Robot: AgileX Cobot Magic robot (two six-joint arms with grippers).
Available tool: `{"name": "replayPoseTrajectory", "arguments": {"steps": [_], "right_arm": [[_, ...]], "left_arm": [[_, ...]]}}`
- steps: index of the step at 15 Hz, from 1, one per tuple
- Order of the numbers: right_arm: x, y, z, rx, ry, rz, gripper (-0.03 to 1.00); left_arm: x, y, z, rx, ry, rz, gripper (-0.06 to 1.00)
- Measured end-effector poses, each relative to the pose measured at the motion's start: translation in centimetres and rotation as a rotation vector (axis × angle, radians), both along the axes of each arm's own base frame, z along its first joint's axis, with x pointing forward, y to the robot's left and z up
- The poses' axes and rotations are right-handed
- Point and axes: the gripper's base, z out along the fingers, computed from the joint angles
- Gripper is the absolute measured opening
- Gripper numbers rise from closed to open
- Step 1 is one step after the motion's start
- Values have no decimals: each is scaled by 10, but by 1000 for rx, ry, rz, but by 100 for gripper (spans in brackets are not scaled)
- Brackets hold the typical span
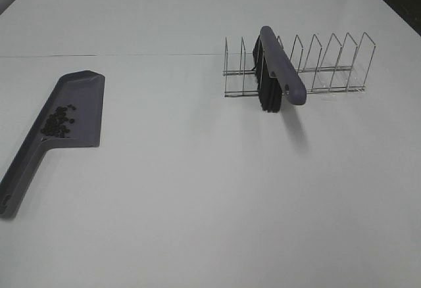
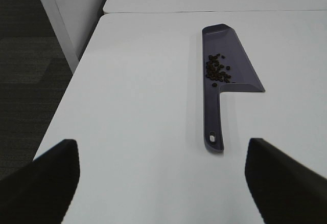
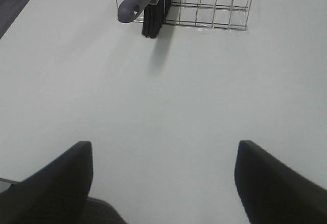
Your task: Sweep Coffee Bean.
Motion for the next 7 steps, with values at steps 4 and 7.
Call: {"name": "replayPoseTrajectory", "arguments": {"steps": [4,7], "right_arm": [[0,0,0,0,0,0,65],[0,0,0,0,0,0,65]], "left_arm": [[0,0,0,0,0,0,81],[0,0,0,0,0,0,81]]}}
